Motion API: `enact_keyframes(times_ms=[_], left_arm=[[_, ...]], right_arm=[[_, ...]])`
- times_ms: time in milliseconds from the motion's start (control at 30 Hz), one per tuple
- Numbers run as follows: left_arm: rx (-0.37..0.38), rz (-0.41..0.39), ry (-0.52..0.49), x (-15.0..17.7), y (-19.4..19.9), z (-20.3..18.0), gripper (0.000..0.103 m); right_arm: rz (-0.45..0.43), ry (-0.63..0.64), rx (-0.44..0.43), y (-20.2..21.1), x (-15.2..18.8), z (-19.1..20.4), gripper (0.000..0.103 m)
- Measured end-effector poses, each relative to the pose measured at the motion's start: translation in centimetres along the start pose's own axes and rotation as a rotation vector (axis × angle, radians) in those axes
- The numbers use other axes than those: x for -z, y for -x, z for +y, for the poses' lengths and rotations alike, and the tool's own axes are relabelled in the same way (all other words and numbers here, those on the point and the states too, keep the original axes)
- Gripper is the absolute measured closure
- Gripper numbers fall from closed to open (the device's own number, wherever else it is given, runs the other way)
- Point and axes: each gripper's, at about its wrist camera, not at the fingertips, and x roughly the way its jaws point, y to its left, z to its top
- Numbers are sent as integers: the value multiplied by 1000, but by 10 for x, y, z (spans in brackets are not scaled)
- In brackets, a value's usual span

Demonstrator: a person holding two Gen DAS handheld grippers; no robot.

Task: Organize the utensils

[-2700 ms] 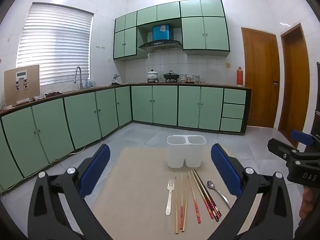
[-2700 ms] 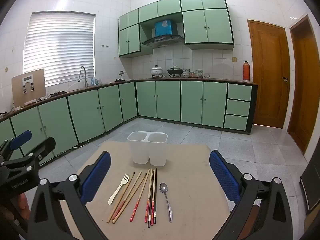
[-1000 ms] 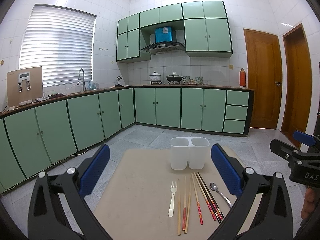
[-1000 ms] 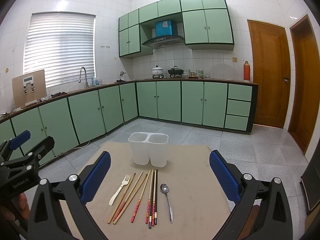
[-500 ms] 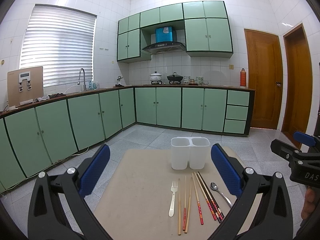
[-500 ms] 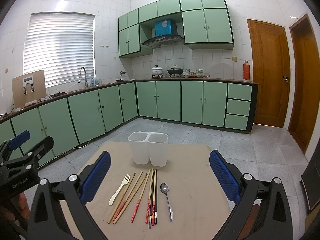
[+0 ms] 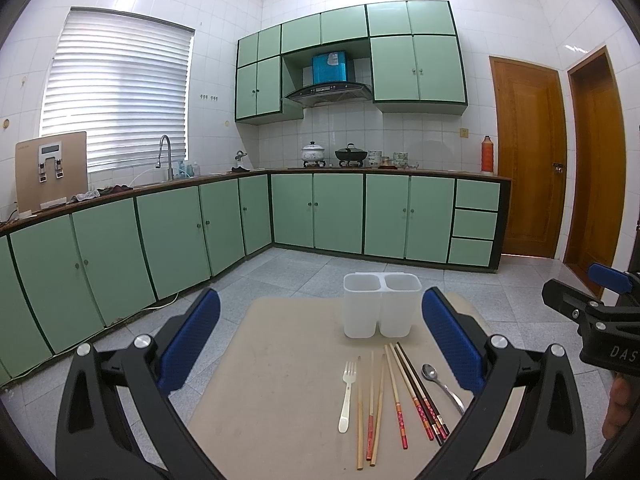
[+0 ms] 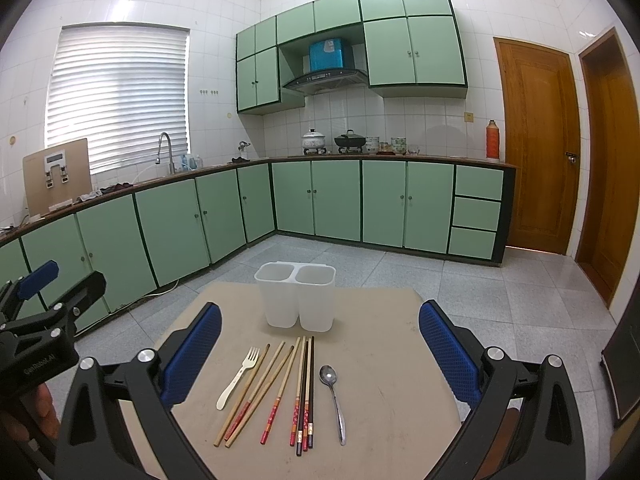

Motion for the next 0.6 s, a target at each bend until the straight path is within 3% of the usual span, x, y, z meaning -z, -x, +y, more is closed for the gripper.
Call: enact_keyframes(times_ms=[600], left_arm=[[-13, 52, 1, 5, -22, 9, 5]], right_arm=[[52, 19, 10, -23, 8, -5, 6]])
